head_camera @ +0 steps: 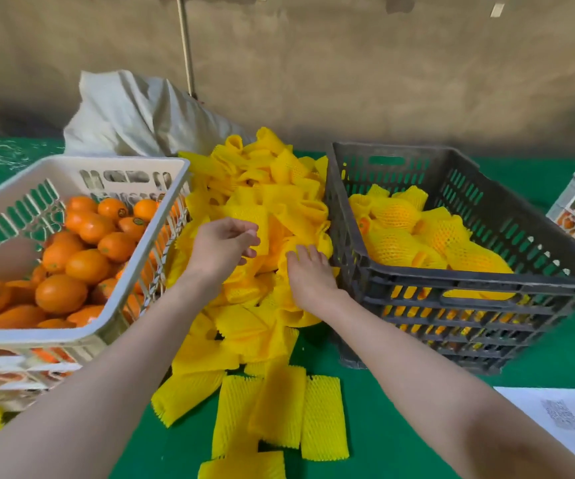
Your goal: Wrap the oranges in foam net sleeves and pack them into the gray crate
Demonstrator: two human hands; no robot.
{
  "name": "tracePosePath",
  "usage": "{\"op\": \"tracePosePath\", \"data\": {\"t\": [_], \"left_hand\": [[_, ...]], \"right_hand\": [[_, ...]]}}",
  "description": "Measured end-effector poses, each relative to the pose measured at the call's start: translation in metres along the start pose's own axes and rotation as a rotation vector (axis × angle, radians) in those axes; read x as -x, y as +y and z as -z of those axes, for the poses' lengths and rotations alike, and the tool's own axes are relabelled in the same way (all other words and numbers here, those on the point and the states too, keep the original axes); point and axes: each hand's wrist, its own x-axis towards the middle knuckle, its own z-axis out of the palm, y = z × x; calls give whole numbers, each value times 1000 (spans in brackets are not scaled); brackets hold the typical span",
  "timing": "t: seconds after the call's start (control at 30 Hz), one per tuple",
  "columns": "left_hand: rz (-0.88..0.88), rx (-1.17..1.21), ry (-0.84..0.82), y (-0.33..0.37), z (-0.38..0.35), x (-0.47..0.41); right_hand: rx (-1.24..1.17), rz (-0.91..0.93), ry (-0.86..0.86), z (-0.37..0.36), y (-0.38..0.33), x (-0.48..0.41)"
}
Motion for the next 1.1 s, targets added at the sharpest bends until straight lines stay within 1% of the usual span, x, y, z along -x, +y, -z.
{"op": "tracePosePath", "data": {"t": [0.07, 0.13, 0.2, 0.3, 0.33, 0.4, 0.47, 0.57, 0.6, 0.67, 0.73, 0.77, 0.8, 0.87, 0.93, 1.0, 1.03, 1.1], "left_hand": [[13, -6, -11, -8, 14, 5], [29, -5, -19, -15, 24, 7], [51, -1, -20, -22, 31, 8], [76, -10, -11, -29, 36, 8], [86, -11, -12, -31, 37, 7], [118, -13, -24, -33, 39, 5], [136, -47, -17, -32, 40, 0], [180, -15, 9, -24, 41, -8], [200, 29, -6, -21, 43, -9], [207, 136, -66, -17, 47, -9], [123, 211, -91, -15, 54, -7], [63, 207, -76, -14, 58, -6], [-5, 151, -50, -13, 64, -5], [-131, 16, -33, -11, 76, -6], [-223, -30, -54, -8, 88, -6], [-301, -100, -36, -5, 103, -7], [-341, -163, -13, -4, 112, -8], [-386, -258, -3, -4, 136, -10]], "right_hand": [[112, -49, -168, -12, 7, -10], [203, -62, -242, -20, 13, -14], [243, -71, -226, -23, 16, -15], [157, -88, -87, -16, 13, -17], [71, -98, -11, -11, 10, -18], [-198, -103, 149, 3, -1, -18], [-462, -56, 281, 20, -13, -13], [-683, 12, 387, 44, -29, 1], [-750, 9, 376, 49, -33, 6], [-939, -15, 273, 57, -41, 15], [-1197, -45, 108, 67, -48, 21], [-1292, -57, 47, 74, -51, 21], [-1330, -47, 30, 80, -55, 20], [-1274, 29, 63, 90, -64, 15], [-1143, 158, 132, 95, -83, 6], [-976, 255, 206, 94, -109, -5], [-902, 274, 258, 91, -123, -10], [-850, 270, 351, 87, -150, -21]]}}
